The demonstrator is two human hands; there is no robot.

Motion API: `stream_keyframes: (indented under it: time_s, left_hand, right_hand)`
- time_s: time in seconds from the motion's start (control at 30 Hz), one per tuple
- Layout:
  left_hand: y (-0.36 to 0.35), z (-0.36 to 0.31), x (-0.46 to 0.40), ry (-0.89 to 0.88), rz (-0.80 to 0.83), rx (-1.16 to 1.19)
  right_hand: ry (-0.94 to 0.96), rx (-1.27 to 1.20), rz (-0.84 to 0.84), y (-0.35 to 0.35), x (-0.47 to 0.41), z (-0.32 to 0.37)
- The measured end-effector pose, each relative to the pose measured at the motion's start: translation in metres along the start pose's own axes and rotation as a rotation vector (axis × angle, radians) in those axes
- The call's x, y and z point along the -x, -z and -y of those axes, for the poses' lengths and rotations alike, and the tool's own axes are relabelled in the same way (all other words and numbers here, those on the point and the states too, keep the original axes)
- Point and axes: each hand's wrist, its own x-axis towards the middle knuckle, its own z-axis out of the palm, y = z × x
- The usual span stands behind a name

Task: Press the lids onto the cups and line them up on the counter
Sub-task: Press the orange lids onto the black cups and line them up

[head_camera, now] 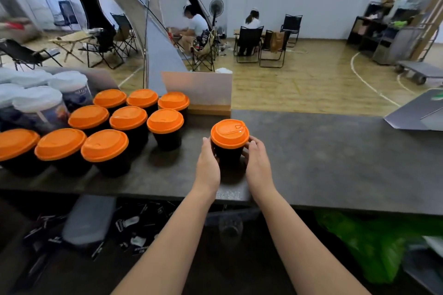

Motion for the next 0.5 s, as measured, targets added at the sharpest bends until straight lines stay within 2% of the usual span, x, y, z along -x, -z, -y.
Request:
stream_keyframes:
  time_s: [0.17,0.27,0.33,0.43,0.5]
  left_hand:
    - [-0.004,0.008,-0.008,0.004,-0.066,-0.014]
    - [-0.009,0.007,-0.014,-0.021,-0.305,-0.011]
    - [-0.017,0.001,-0.015,-0.098,-0.433,-0.014]
    - [-0.036,-0.008,-0.014,-0.251,-0.457,-0.069]
    - [-0.043,-0.008,-0.017,-0.276,-0.439,-0.106]
  right_hand:
    - [-0.016,0.038,0.032,0.008,-0.002,0.002]
    - [-0.043,0.04,-0.035,0.017,-0.015,0.013]
    - [-0.011,0.035,-0.057,0.016,-0.031,0.021]
    - [0.037,0.029,0.08,0.004,-0.054,0.03]
    - [0.048,0.053,0.207,-0.002,-0.062,0.032]
